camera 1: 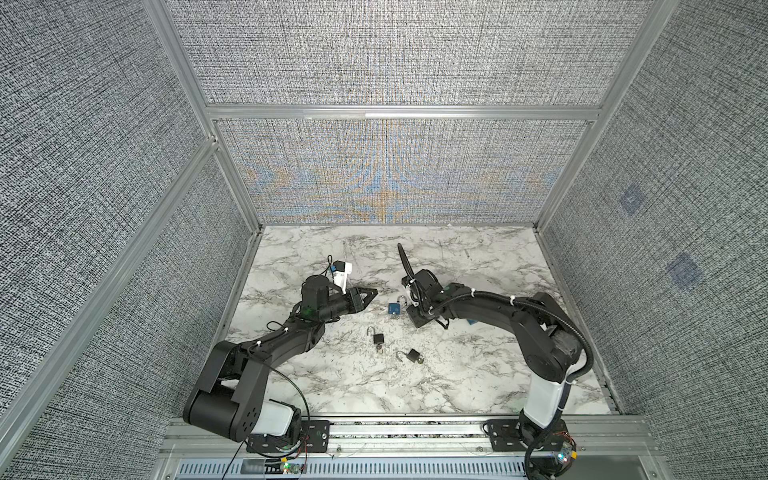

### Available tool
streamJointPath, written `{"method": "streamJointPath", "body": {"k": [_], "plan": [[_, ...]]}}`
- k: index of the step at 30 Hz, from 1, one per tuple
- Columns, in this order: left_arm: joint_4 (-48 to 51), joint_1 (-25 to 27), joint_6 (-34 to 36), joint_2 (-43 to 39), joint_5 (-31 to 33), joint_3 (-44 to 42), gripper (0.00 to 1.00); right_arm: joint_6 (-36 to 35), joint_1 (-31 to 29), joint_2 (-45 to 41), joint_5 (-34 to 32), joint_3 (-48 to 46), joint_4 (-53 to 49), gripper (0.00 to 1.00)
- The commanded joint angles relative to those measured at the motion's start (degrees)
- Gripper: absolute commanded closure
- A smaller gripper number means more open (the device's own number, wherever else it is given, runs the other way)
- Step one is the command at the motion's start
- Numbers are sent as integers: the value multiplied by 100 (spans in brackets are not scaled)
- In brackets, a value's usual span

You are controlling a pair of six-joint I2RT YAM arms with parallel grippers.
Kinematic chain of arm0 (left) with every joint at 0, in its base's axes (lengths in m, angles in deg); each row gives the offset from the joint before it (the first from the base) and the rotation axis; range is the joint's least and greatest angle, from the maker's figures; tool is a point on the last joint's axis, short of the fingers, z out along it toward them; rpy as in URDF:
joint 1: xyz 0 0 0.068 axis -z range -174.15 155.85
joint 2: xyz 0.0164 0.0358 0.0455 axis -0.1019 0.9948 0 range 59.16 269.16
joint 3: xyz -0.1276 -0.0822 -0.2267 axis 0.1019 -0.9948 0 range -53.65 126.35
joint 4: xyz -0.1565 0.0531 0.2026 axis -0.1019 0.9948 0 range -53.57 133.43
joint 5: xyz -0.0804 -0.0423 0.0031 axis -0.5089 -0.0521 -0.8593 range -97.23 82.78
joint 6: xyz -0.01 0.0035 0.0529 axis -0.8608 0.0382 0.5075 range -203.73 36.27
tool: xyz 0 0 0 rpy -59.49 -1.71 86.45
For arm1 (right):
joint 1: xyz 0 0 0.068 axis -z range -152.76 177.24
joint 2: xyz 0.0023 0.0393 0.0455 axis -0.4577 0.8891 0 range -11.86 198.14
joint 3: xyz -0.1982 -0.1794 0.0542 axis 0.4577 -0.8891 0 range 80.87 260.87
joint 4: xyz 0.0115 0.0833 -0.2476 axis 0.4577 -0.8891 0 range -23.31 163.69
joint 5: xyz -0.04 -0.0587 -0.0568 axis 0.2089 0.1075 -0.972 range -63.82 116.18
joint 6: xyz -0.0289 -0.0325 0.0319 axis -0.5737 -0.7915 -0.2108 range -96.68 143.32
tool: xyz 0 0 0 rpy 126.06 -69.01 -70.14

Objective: Lock with the key

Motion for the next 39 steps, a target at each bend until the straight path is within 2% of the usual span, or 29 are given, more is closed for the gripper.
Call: {"method": "streamJointPath", "body": {"k": [1, 11, 20, 24, 39], "plan": [[283, -11, 286, 52, -16, 100, 66, 16, -43, -194, 181, -41, -32, 70], [112, 10, 192, 433, -501, 193, 66, 44, -348, -720, 347, -38, -94, 70], [-211, 336, 41, 1024, -864, 439, 65, 113, -600, -901, 447, 81, -147, 69], [-237, 494, 26, 1233, -878, 577, 65, 133, -626, -947, 456, 86, -128, 69], [-531, 550, -141, 1549, -966, 729, 65, 130, -688, -1046, 491, 94, -136, 69]]}}
